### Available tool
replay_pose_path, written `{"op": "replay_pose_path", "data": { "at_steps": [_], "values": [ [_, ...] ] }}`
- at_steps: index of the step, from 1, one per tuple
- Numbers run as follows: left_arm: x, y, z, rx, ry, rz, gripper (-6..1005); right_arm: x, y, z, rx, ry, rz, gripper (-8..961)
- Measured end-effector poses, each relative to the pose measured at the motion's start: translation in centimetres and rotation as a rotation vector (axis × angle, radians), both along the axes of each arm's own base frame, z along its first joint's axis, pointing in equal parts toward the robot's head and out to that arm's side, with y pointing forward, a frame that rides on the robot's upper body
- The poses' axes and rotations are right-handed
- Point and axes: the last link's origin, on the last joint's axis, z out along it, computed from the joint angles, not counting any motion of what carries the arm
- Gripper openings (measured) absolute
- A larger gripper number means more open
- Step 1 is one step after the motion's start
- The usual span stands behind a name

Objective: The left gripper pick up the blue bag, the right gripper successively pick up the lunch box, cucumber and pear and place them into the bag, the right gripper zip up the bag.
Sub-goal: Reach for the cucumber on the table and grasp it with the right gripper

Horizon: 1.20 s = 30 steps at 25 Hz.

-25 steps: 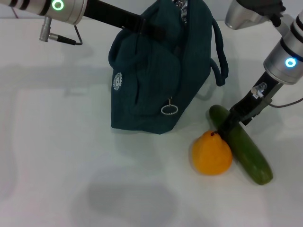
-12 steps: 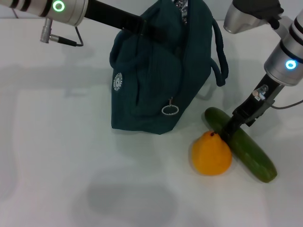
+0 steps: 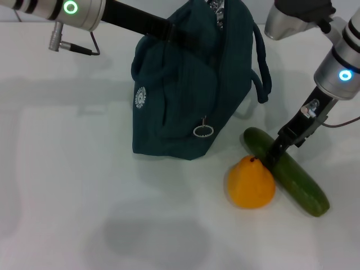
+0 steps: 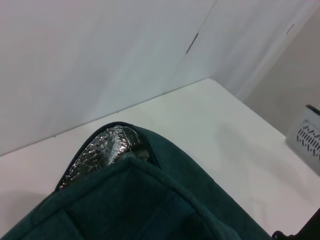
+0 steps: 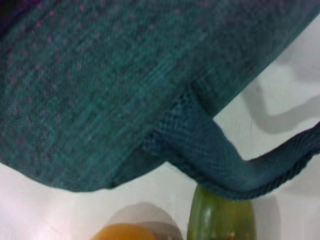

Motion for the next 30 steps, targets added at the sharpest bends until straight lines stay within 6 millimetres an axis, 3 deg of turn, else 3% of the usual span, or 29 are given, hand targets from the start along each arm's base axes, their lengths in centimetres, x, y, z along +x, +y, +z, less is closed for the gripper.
{"op": "replay_pose_path", "data": {
  "at_steps": [26, 30],
  "values": [
    [-0.52, -0.32, -0.30, -0.005, -0.007, 0.013, 40, 0.61, -0.24, -0.51, -0.005, -0.040, -0.017, 805],
    [-0.52, -0.34, -0.31, -0.006, -0.008, 0.014, 40, 0.73, -0.40, -0.48, -0.012, -0.042, -0.024, 647]
  ]
}}
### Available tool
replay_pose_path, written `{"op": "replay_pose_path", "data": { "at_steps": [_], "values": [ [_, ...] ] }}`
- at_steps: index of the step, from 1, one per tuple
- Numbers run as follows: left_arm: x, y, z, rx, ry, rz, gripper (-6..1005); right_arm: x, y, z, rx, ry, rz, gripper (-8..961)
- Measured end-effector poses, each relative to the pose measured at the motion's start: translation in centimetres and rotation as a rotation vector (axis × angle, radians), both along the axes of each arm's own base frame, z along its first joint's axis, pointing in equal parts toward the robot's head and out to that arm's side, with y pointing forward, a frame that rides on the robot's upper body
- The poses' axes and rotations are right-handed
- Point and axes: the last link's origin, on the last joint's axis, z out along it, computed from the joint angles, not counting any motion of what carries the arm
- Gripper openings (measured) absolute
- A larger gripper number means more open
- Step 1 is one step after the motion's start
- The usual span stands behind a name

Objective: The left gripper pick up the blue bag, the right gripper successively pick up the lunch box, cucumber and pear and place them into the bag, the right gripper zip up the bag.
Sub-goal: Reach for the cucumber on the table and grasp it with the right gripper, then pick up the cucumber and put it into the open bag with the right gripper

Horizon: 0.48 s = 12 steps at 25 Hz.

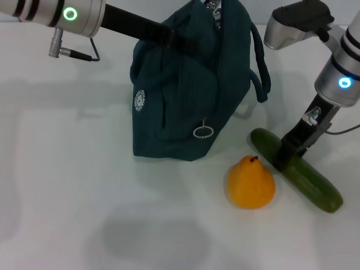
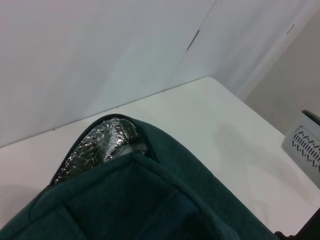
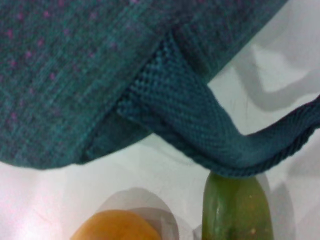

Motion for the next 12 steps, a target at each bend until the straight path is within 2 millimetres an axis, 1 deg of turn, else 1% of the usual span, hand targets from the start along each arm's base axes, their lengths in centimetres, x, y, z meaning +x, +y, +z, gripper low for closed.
{"op": "replay_pose_path", "data": {
  "at_steps": [1, 7, 10, 12],
  "values": [
    [0.0, 0.0, 0.0, -0.001, 0.000, 0.000, 40, 0.0, 0.0, 0.0, -0.002, -0.001, -0.003, 607],
    [0.0, 0.0, 0.0, -0.001, -0.001, 0.003, 40, 0.8, -0.1, 0.7, 0.005, -0.002, -0.019, 599],
    [0.0, 0.0, 0.0, -0.001, -0.001, 0.005, 40, 1.4, 0.0, 1.4, 0.029, 0.010, -0.022, 597],
    [-0.1, 0.0, 0.0, -0.002, -0.001, 0.006, 40, 1.9, 0.1, 2.3, 0.060, 0.026, -0.021, 596]
  ]
}}
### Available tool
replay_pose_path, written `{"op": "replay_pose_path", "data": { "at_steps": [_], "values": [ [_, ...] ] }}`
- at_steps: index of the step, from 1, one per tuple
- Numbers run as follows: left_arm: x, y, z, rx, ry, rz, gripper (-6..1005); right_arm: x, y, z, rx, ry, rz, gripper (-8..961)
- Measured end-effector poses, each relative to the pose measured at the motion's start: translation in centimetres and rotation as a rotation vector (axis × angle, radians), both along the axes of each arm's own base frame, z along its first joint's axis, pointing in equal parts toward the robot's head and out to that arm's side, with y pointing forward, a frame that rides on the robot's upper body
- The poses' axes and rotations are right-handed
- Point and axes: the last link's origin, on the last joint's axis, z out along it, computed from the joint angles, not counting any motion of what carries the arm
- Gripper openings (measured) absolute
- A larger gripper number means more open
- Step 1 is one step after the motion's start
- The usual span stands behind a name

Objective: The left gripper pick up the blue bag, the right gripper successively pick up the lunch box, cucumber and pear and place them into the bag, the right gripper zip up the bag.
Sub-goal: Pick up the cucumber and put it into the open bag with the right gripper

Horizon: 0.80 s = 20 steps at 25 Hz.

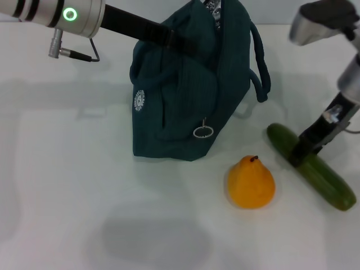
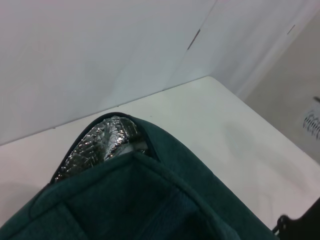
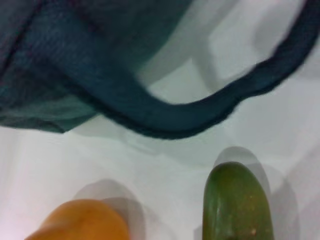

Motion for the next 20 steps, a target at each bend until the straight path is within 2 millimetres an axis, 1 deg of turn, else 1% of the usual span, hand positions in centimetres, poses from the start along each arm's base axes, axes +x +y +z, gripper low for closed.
{"op": "replay_pose_path", "data": {
  "at_steps": [5, 15, 20],
  "values": [
    [0.0, 0.0, 0.0, 0.000, 0.000, 0.001, 40, 1.4, 0.0, 2.1, 0.068, 0.050, -0.024, 594],
    [0.0, 0.0, 0.0, -0.002, -0.003, 0.011, 40, 4.7, -0.5, 5.2, 0.176, 0.128, -0.075, 589],
    [-0.3, -0.2, -0.2, -0.010, -0.006, 0.023, 40, 5.9, -0.9, 7.4, 0.268, 0.213, -0.068, 586]
  ]
}}
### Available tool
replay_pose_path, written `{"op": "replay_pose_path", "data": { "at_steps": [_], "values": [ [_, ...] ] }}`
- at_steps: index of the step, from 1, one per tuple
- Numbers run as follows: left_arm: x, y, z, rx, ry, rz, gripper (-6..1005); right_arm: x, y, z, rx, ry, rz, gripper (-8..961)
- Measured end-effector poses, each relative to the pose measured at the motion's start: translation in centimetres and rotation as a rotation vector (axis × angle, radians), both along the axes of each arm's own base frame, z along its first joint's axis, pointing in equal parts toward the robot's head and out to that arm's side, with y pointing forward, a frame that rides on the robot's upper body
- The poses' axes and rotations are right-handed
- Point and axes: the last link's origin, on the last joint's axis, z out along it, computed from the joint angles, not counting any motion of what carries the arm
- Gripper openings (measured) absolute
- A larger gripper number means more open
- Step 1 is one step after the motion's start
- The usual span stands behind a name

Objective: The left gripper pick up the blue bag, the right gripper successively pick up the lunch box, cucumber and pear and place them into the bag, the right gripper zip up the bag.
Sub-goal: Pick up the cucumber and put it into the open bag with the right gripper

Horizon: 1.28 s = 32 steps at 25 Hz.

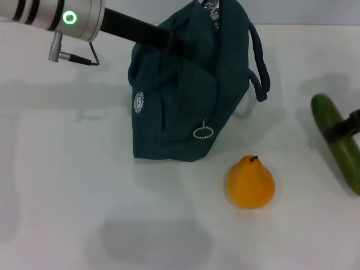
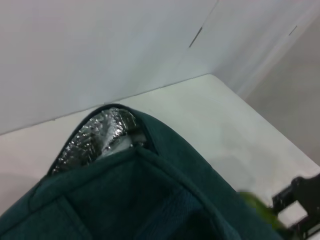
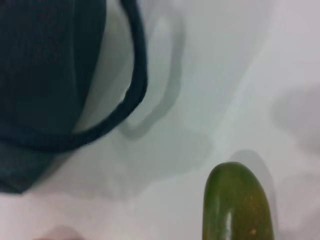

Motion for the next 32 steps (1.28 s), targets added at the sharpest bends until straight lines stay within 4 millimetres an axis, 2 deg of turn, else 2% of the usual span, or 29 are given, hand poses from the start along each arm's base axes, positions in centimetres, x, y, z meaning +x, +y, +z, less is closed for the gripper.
{"op": "replay_pose_path", "data": {
  "at_steps": [12, 15, 19, 22, 25, 32],
  "values": [
    [-0.6, -0.3, 0.3, -0.008, -0.021, 0.017, 40, 1.7, 0.2, 5.9, 0.313, 0.299, 0.131, 580],
    [-0.4, -0.3, 0.2, -0.011, -0.021, 0.011, 40, 1.6, 0.0, 7.2, 0.421, 0.430, 0.266, 578],
    [0.0, -0.3, 0.1, -0.010, -0.031, 0.004, 40, 0.4, -0.5, 8.2, 0.562, 0.616, 0.519, 576],
    [0.5, -0.2, 0.5, 0.000, -0.070, -0.003, 40, -0.5, -0.8, 8.0, 0.647, 0.708, 0.669, 575],
    [0.9, 0.0, 0.9, 0.009, -0.095, -0.005, 40, -1.4, -0.9, 6.9, 0.683, 0.763, 0.771, 573],
    [0.9, 0.2, 1.1, 0.019, -0.108, 0.017, 40, -3.4, -0.3, 2.6, 0.657, 0.827, 0.849, 570]
  ]
}}
